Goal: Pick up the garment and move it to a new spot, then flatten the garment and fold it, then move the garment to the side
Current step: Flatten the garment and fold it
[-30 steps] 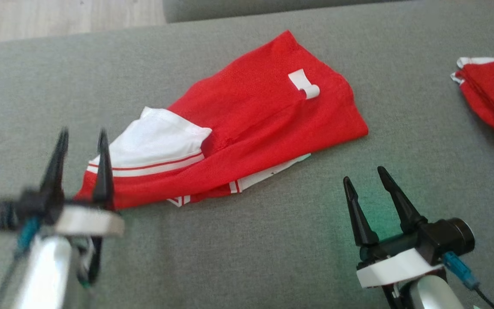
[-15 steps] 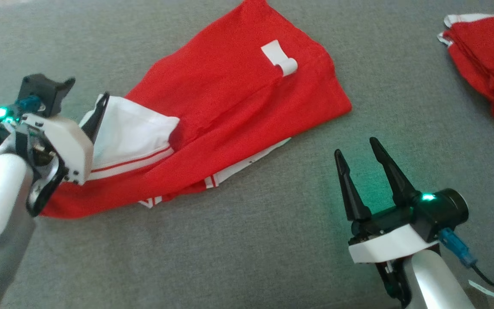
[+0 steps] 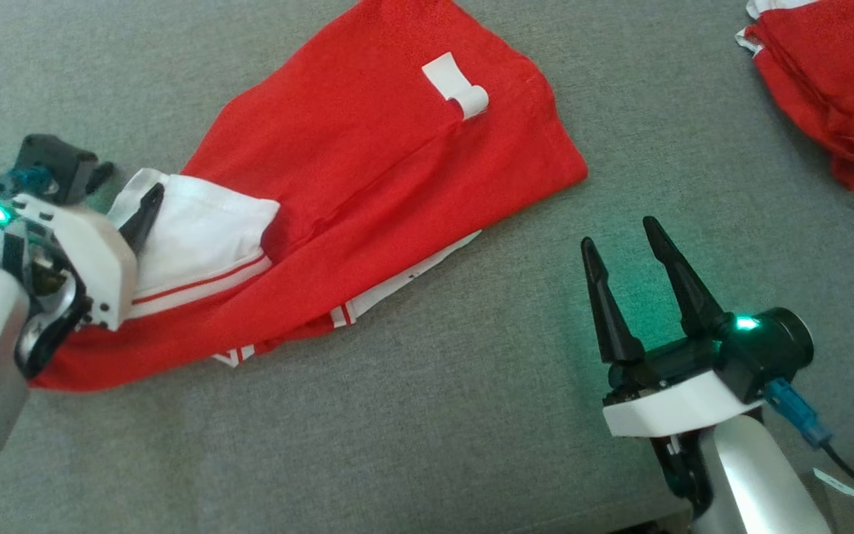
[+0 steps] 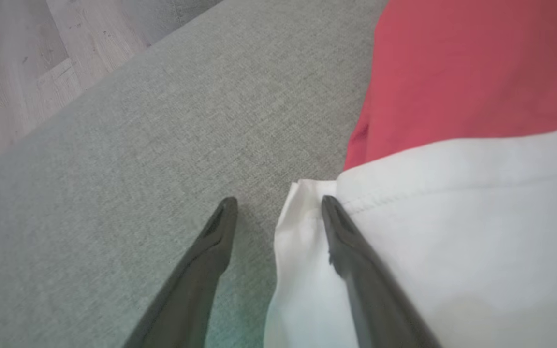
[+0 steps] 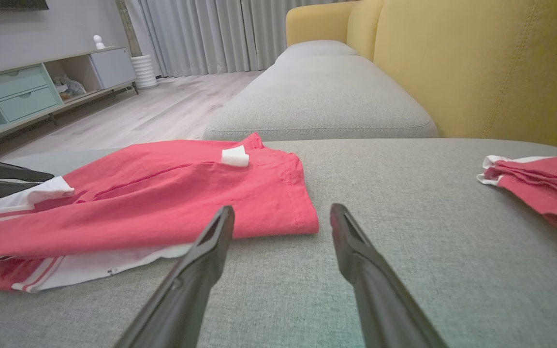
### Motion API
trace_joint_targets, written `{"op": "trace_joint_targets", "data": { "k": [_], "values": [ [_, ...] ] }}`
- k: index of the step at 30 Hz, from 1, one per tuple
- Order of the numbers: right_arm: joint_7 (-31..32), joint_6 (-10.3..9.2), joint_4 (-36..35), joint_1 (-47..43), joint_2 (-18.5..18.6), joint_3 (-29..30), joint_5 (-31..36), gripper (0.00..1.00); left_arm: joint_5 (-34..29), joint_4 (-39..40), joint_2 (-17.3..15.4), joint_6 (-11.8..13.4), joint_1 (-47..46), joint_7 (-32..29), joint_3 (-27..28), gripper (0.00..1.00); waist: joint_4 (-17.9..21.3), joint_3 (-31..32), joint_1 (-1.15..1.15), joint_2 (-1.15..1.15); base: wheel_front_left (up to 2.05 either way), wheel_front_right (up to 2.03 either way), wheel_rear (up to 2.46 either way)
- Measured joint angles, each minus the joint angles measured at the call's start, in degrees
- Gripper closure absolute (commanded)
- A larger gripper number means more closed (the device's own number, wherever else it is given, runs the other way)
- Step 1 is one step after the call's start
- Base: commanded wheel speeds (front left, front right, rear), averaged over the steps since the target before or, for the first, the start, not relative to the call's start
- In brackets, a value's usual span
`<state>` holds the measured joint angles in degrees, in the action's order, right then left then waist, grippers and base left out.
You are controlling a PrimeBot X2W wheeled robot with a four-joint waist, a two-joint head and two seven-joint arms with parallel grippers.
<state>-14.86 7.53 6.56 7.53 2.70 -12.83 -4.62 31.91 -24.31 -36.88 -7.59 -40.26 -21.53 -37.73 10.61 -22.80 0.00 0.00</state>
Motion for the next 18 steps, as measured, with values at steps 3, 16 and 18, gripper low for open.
{"op": "trace_joint_targets", "data": {
  "k": [3,16,18],
  "values": [
    [0.0,0.0,0.05,0.02,0.0,-0.07,0.01,0.0,1.38,0.0,-0.4,0.0,-0.47,0.05,-2.2,1.0,0.4,0.18,0.0,0.0,0.0,0.0,0.0],
    [0.0,0.0,0.65,-0.47,0.01,0.11,0.15,0.0,-1.92,-0.77,-2.58,1.78,-2.15,13.49,-4.36,1.0,-0.39,2.9,0.0,0.0,0.0,0.0,0.0],
    [0.01,0.0,0.79,-0.97,0.0,0.11,0.56,0.0,-2.67,0.02,-2.8,2.61,-2.38,14.97,-4.2,1.0,-1.05,3.35,0.0,0.0,0.0,0.0,0.0]
  ]
}}
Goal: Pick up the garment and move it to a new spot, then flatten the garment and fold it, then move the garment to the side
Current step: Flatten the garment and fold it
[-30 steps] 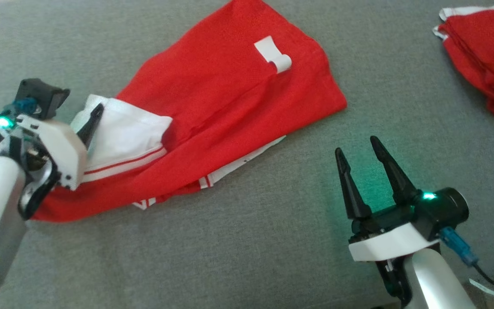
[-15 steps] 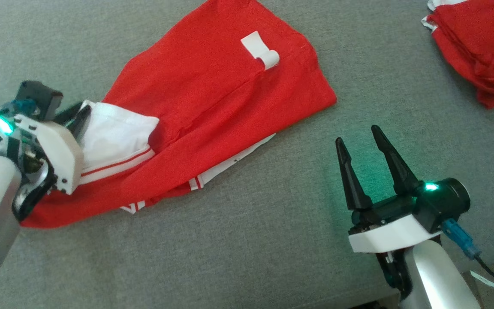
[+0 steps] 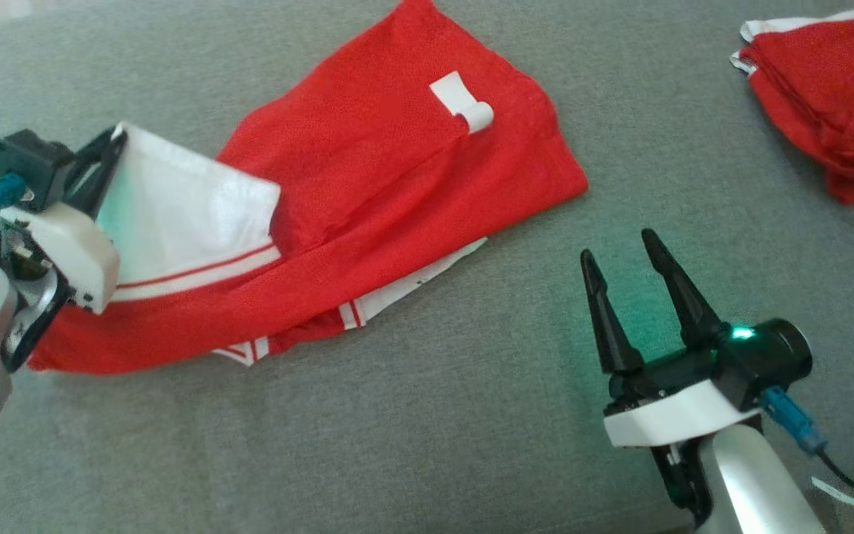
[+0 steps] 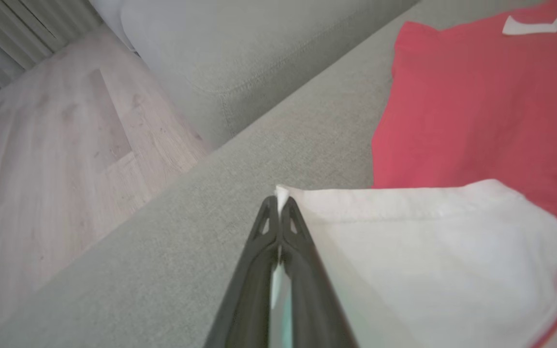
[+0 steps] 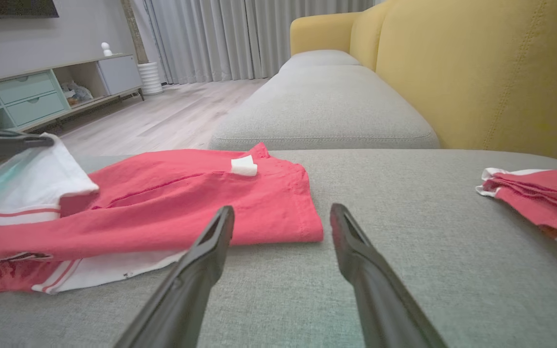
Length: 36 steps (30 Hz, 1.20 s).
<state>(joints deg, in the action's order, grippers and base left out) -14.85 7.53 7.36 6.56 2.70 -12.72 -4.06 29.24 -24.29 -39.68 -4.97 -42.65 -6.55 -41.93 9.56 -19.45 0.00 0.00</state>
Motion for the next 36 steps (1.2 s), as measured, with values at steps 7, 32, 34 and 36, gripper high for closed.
{"op": "trace_joint_targets", "data": {
  "k": [7,32,34,36],
  "values": [
    [0.0,0.0,0.91,-0.21,0.01,0.98,1.47,0.0,-2.87,3.88,-1.32,2.8,-1.05,4.14,0.77,1.0,-2.58,1.21,0.0,0.0,0.0,0.0,0.0],
    [0.74,0.0,28.47,23.18,6.0,0.64,-7.02,0.0,-5.63,8.88,-1.47,4.39,-5.76,6.05,0.1,1.0,-7.03,-2.15,0.0,0.0,0.0,0.0,0.0],
    [3.0,0.0,31.03,26.88,7.59,-3.11,-12.76,0.0,-5.71,9.01,-1.42,4.37,-6.47,5.55,-0.24,1.0,-7.44,-2.64,0.01,0.0,0.0,0.0,0.0],
    [5.79,0.0,31.97,30.47,9.6,-7.26,-19.16,0.0,-6.09,9.17,-1.18,3.9,-6.94,5.55,-0.58,1.0,-7.94,-3.08,0.0,0.0,0.0,0.0,0.0]
  ]
}}
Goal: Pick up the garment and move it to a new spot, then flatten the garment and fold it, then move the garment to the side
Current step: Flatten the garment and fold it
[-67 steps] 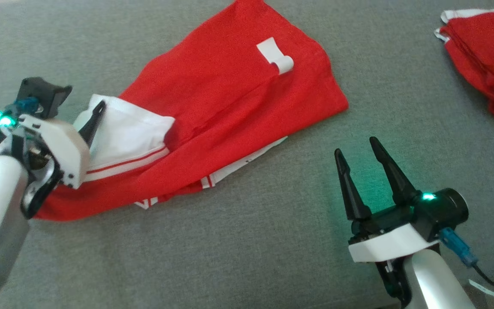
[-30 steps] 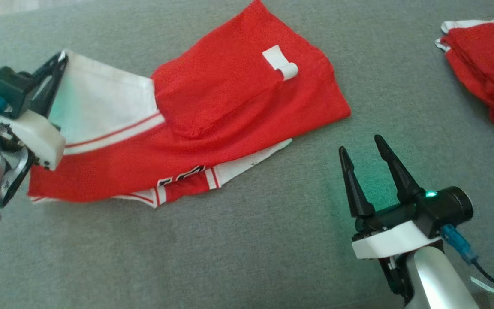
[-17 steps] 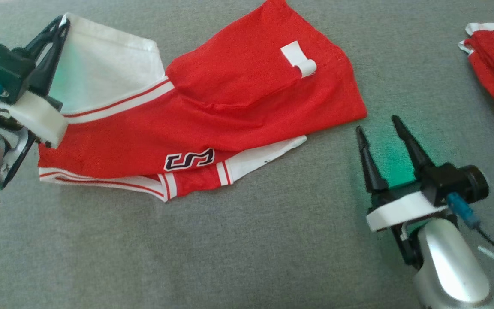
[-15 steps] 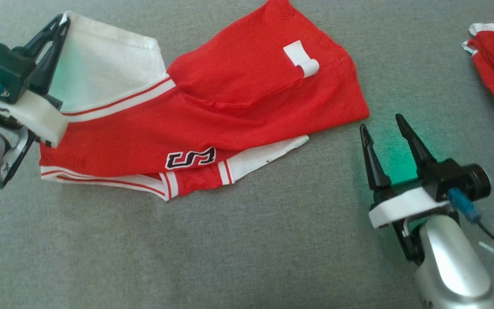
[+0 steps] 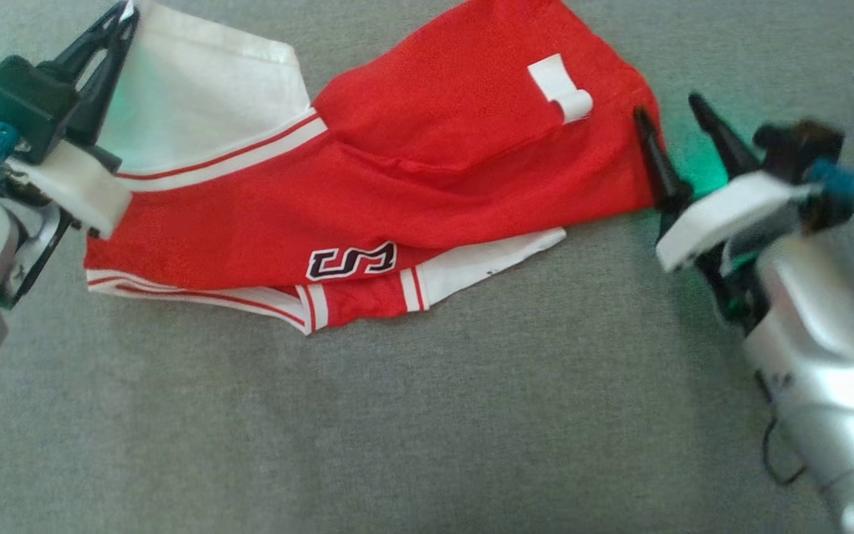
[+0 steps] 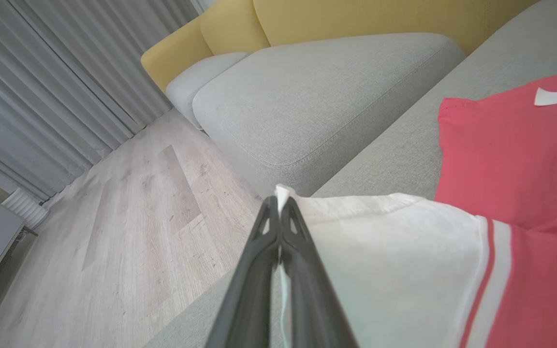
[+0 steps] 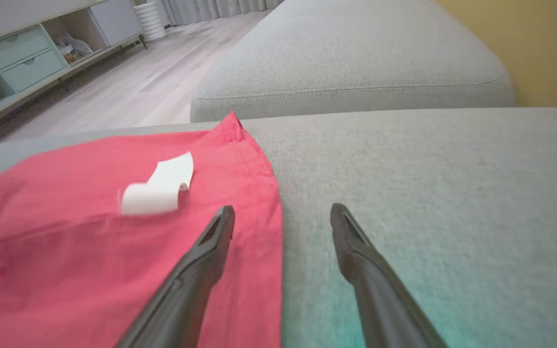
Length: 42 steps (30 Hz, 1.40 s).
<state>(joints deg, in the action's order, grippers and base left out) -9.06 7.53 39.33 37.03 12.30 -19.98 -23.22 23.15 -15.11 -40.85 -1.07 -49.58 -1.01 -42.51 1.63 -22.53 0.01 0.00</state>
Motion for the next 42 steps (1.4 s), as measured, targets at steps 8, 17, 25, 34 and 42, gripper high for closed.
{"op": "trace_joint_targets", "data": {
  "k": [8,17,25,34,42],
  "values": [
    [10.66,0.0,-2.47,6.2,9.26,-12.29,-21.48,0.0,-0.52,-0.16,1.68,-0.47,-1.81,0.0,-1.05,1.0,-2.05,-1.41,0.0,0.0,0.0,0.0,0.0],
    [13.22,0.0,-4.67,8.8,14.41,-19.36,-32.88,0.33,-0.52,-1.11,2.42,-0.49,-2.03,0.08,-1.74,1.0,-3.33,-1.84,-0.01,0.0,0.0,0.0,0.0],
    [11.99,0.0,-4.09,9.61,15.62,-23.64,-36.52,1.0,-0.47,-1.92,2.61,-0.49,-2.03,0.62,-2.05,1.0,-3.84,-1.8,0.0,0.0,0.0,0.0,0.0],
    [8.26,0.0,-4.19,11.01,17.27,-27.52,-39.43,1.0,-0.47,-2.52,2.6,-0.4,-2.03,2.05,-2.45,1.0,-3.52,-0.36,0.0,0.0,0.0,0.0,0.0],
    [1.58,0.0,-8.36,13.09,22.95,-28.71,-39.72,1.0,-2.04,0.2,-0.07,1.77,-2.03,8.02,-1.47,1.0,-2.29,4.76,-0.01,0.0,0.0,0.0,0.0]
  ]
}}
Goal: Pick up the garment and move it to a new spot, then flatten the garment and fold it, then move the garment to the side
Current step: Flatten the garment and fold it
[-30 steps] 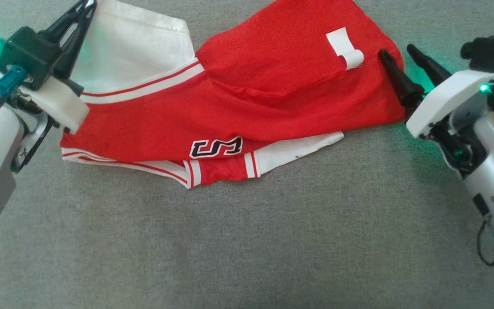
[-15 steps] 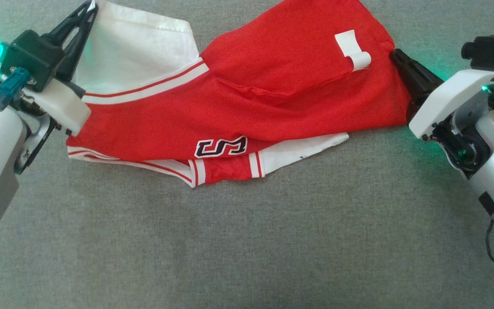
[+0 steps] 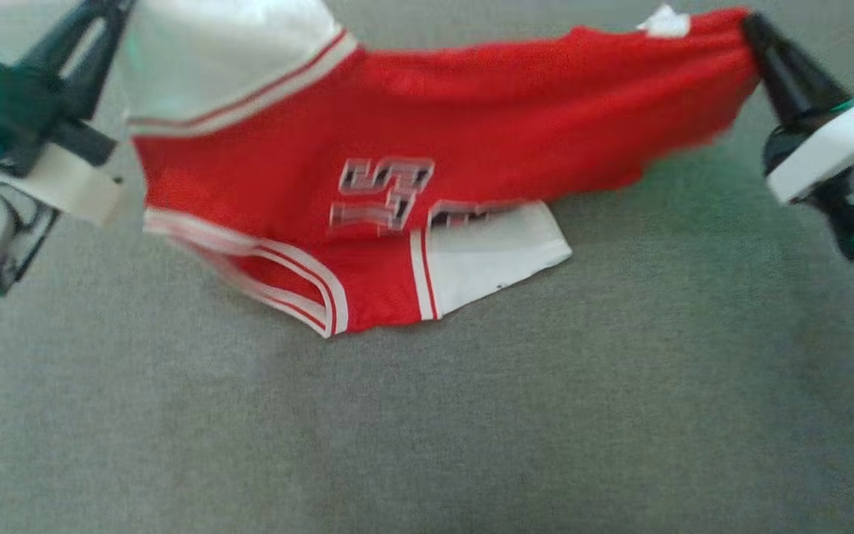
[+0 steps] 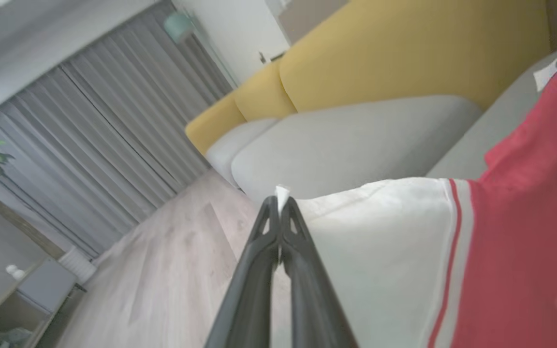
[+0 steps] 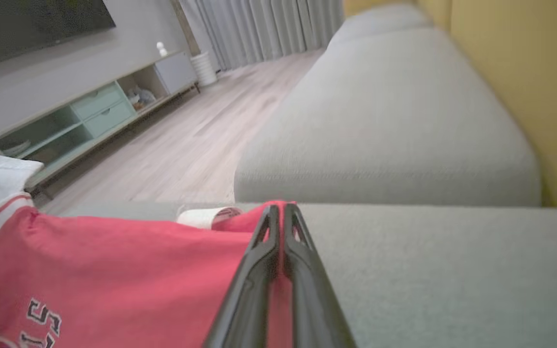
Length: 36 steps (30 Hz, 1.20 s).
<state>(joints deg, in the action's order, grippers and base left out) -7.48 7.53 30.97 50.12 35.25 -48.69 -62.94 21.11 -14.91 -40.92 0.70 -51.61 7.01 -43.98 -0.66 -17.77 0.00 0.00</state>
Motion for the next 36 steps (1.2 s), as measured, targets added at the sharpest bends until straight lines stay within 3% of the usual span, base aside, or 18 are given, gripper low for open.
{"op": "trace_joint_targets", "data": {
  "k": [7,11,19,23,29,36],
  "values": [
    [-2.57,0.0,-5.89,0.75,5.91,2.1,0.33,1.0,-0.47,7.03,-5.15,2.5,0.0,4.77,3.93,1.0,1.75,7.24,-0.01,0.0,0.0,0.0,0.0],
    [-4.32,0.0,-6.99,0.87,9.51,7.09,4.5,1.0,-1.94,15.03,-8.78,3.66,-0.05,5.68,5.25,1.0,3.39,12.53,-0.02,0.0,0.0,0.0,0.0],
    [-2.87,0.0,-8.61,3.26,9.94,15.18,10.73,1.0,-3.71,22.2,-11.06,3.24,-5.8,3.3,6.68,1.0,6.6,16.26,-0.02,0.0,0.0,0.0,0.0],
    [0.79,0.0,-8.73,7.7,8.05,18.07,14.82,1.0,-2.86,20.28,-9.98,0.48,-11.54,0.77,6.77,1.0,7.59,15.74,-0.02,0.0,0.0,0.0,0.0],
    [5.76,0.0,-5.06,13.94,2.89,18.9,19.67,1.0,-3.58,9.6,-5.95,-4.63,-20.78,-2.15,4.88,1.0,7.73,11.73,0.0,0.0,0.0,0.0,0.0],
    [3.41,0.0,1.81,22.02,-2.78,18.85,23.47,1.0,-10.84,-1.8,-0.05,-6.26,-32.29,0.4,1.03,1.0,7.13,3.4,0.02,0.0,0.0,0.0,0.0]
  ]
}}
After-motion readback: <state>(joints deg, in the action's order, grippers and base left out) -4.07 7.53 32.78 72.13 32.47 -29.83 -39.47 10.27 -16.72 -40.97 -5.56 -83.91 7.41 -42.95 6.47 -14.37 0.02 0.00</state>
